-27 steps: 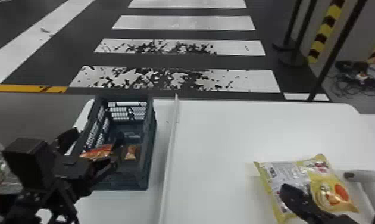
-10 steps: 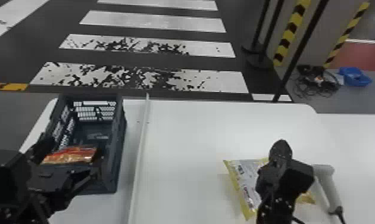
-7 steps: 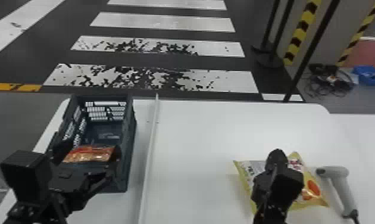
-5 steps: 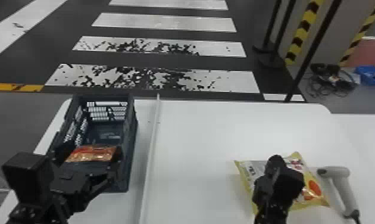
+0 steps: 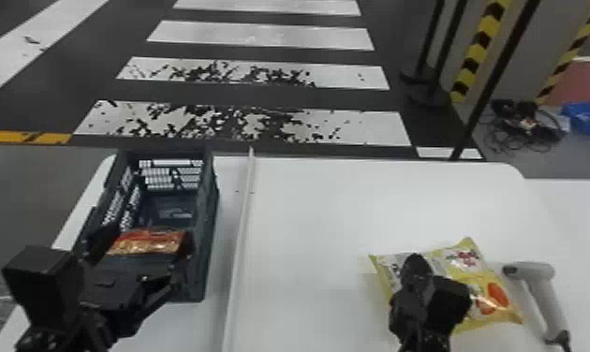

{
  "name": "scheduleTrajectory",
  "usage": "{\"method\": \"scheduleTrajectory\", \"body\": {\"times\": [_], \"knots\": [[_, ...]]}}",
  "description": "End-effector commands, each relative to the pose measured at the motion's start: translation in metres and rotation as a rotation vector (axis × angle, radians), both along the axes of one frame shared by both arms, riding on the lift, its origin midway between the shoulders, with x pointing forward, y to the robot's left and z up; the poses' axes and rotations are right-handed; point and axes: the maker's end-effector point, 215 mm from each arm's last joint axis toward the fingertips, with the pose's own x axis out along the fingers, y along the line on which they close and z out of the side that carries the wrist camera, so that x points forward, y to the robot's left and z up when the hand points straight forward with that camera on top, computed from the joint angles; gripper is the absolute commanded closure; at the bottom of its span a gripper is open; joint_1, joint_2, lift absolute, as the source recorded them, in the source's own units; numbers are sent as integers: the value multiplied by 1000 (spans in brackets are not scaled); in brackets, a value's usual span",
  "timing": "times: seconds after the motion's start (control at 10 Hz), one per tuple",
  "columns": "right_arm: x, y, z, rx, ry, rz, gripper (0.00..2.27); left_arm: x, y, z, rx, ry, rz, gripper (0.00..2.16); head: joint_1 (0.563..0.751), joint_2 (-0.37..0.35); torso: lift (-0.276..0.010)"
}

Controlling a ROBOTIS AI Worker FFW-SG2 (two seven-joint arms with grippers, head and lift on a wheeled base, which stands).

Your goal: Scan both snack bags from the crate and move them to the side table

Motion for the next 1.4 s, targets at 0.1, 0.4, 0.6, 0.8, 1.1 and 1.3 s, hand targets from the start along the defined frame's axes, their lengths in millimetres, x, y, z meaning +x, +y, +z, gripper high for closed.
{"method": "scheduleTrajectory", "body": {"times": [0.1,0.4,0.6,0.8,1.1,1.3], "knots": [[-23,-9,-21,-18,36,39,2243,1,0,-2,-5,-3,3,-1,695,-11,-95],[-42,-19,-14,-20,-8,112,2243,3,0,-4,-8,-3,5,-1,695,-28,-95],[-53,6,-19,-11,0,227,2243,5,1,-7,-12,-8,7,-1,695,-28,-95],[-63,54,-25,-58,23,371,2243,7,-2,-7,-17,-10,3,-1,695,0,-95],[-91,53,-34,-105,51,477,2243,6,2,-1,-16,-27,6,-1,695,73,-95],[-93,36,-17,-166,49,551,2243,8,-1,1,-25,-31,0,-1,695,68,-95]]}}
